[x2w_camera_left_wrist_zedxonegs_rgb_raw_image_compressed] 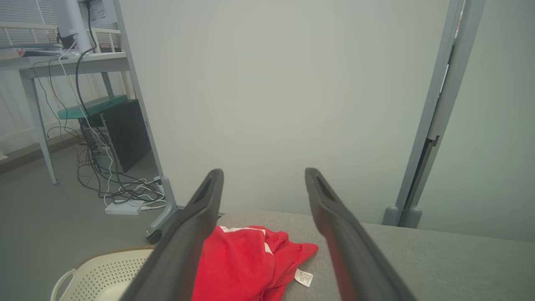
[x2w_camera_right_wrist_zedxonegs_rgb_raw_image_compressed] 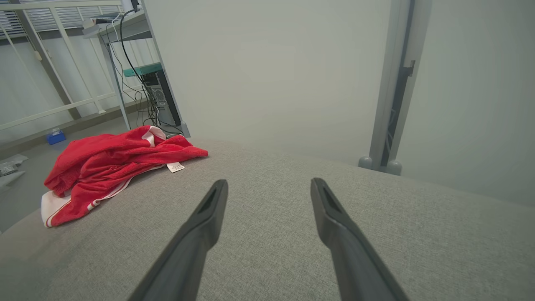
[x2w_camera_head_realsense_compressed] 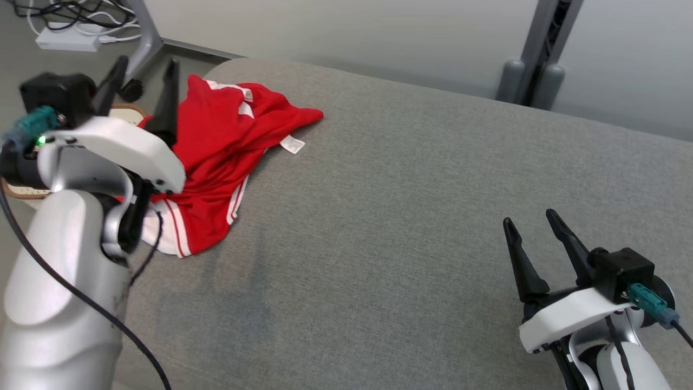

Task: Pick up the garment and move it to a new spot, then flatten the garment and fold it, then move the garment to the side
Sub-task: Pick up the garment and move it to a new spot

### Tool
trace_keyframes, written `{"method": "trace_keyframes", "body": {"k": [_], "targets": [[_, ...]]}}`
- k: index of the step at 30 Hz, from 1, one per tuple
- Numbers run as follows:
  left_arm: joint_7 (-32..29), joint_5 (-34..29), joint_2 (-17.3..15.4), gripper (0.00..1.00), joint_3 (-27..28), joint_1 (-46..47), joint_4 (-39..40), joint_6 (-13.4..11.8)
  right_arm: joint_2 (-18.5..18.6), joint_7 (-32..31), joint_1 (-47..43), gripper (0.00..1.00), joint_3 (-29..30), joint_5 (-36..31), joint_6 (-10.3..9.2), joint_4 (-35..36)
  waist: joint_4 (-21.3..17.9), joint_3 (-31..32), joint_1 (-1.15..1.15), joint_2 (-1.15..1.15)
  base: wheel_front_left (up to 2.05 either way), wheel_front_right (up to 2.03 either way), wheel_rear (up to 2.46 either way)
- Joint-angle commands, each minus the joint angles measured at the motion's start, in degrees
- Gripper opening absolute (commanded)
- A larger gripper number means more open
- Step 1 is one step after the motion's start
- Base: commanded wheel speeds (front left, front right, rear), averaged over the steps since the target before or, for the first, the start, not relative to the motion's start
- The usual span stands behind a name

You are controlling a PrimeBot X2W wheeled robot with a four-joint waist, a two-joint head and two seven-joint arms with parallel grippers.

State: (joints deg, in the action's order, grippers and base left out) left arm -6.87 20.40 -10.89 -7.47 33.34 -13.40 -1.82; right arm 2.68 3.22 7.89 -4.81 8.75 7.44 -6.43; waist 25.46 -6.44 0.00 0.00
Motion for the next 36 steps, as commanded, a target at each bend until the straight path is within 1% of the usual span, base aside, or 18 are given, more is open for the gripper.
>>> {"method": "trace_keyframes", "body": {"k": [1, 3, 4, 5, 8, 11, 12, 13, 16, 19, 24, 25, 26, 27, 30, 36], "targets": [[-1.6, 1.1, -1.2, 1.00, 1.1, 3.1, -3.8, 0.5, 0.4, 0.2, 1.0, 1.00, -0.3, -0.3, 0.09, -0.1, -3.2, -2.4, 0.00, 0.00, 0.00, 0.00, 0.00], [-3.2, 1.5, -2.5, 1.00, 1.6, 6.2, -9.2, 1.2, 0.4, 0.1, 1.8, 1.00, -0.7, -0.6, 0.09, -0.2, -5.2, -3.8, 0.00, 0.00, 0.00, 0.00, 0.00], [-4.1, 2.2, -2.6, 1.00, 1.8, 7.6, -12.2, 1.5, 0.4, 0.2, 2.2, 1.00, -0.7, -0.7, 0.09, -0.4, -6.2, -4.5, 0.00, 0.00, 0.00, 0.00, 0.00], [-4.6, 2.2, -3.6, 1.00, 2.1, 9.0, -15.0, 1.9, 0.4, 0.1, 2.7, 1.00, -1.2, -0.7, 0.09, -0.3, -7.3, -5.4, 0.00, 0.00, 0.00, 0.00, 0.00], [-5.9, 2.8, -5.3, 1.00, 2.7, 12.4, -23.2, 2.5, 0.4, 0.1, 4.2, 1.00, -1.9, -1.0, 0.09, -0.5, -10.2, -7.9, 0.00, 0.00, 0.00, 0.00, 0.00], [-6.8, 3.5, -7.6, 1.00, 3.9, 15.2, -31.0, 2.9, 0.4, -0.1, 5.5, 1.00, -2.8, -1.3, 0.09, -0.6, -13.1, -10.7, 0.00, 0.00, 0.00, 0.00, 0.00], [-7.3, 4.4, -8.6, 1.00, 4.7, 16.5, -35.7, 3.1, 0.5, -0.1, 6.2, 1.00, -3.2, -1.4, 0.09, -0.6, -14.6, -12.2, 0.00, 0.00, 0.00, 0.00, 0.00], [-7.6, 4.1, -9.5, 1.00, 4.8, 17.0, -37.8, 3.1, 0.4, -0.1, 6.4, 1.00, -3.2, -1.7, 0.09, -0.7, -15.2, -12.9, 0.00, 0.00, 0.00, 0.00, 0.00], [-8.1, 5.0, -10.1, 1.00, 5.5, 18.1, -41.3, 3.1, 0.4, -0.1, 7.0, 1.00, -3.0, -2.0, 0.09, -0.5, -16.1, -14.4, 0.00, 0.00, 0.00, 0.00, 0.00], [-8.4, 4.8, -12.1, 1.00, 5.4, 19.1, -46.0, 3.3, 0.4, -0.2, 7.7, 1.00, -3.0, -2.6, 0.09, -0.2, -17.0, -16.6, 0.00, 0.00, 0.00, 0.00, 0.00], [-9.1, 5.9, -13.1, 1.00, 6.0, 20.5, -51.7, 3.7, 0.4, 0.1, 9.0, 1.00, -4.1, -2.5, 0.09, -0.3, -17.9, -18.5, 0.00, 0.00, 0.00, 0.00, 0.00], [-9.3, 6.1, -13.0, 0.84, 6.0, 20.6, -52.5, 3.9, 0.4, 0.2, 9.3, 1.00, -4.1, -2.5, 0.09, -0.5, -18.0, -18.6, 0.00, 0.00, 0.00, 0.00, 0.00], [-9.3, 6.1, -13.1, 0.36, 5.9, 20.7, -53.3, 4.2, 0.4, 0.2, 9.4, 1.00, -4.2, -2.4, 0.09, -0.6, -18.0, -18.7, 0.00, 0.00, 0.00, 0.00, 0.00], [-8.8, 6.4, -13.1, 0.00, 6.1, 21.0, -53.8, 4.3, 0.4, 0.3, 9.5, 1.00, -4.2, -2.3, 0.09, -0.7, -18.1, -18.7, 0.00, 0.00, 0.00, 0.00, 0.00], [-5.0, 5.1, -14.5, 0.00, 5.2, 22.1, -53.6, 3.8, 0.4, 0.7, 9.9, 1.00, -3.9, -2.4, 0.09, -1.0, -17.9, -18.4, 0.00, 0.00, 0.00, 0.00, 0.00], [3.2, 4.3, -15.3, 0.00, 5.0, 23.9, -52.5, 3.3, 0.4, 1.8, 9.3, 1.00, -3.1, -1.7, 0.09, -2.5, -17.0, -15.1, 0.00, 0.00, 0.00, 0.00, 0.00]]}}
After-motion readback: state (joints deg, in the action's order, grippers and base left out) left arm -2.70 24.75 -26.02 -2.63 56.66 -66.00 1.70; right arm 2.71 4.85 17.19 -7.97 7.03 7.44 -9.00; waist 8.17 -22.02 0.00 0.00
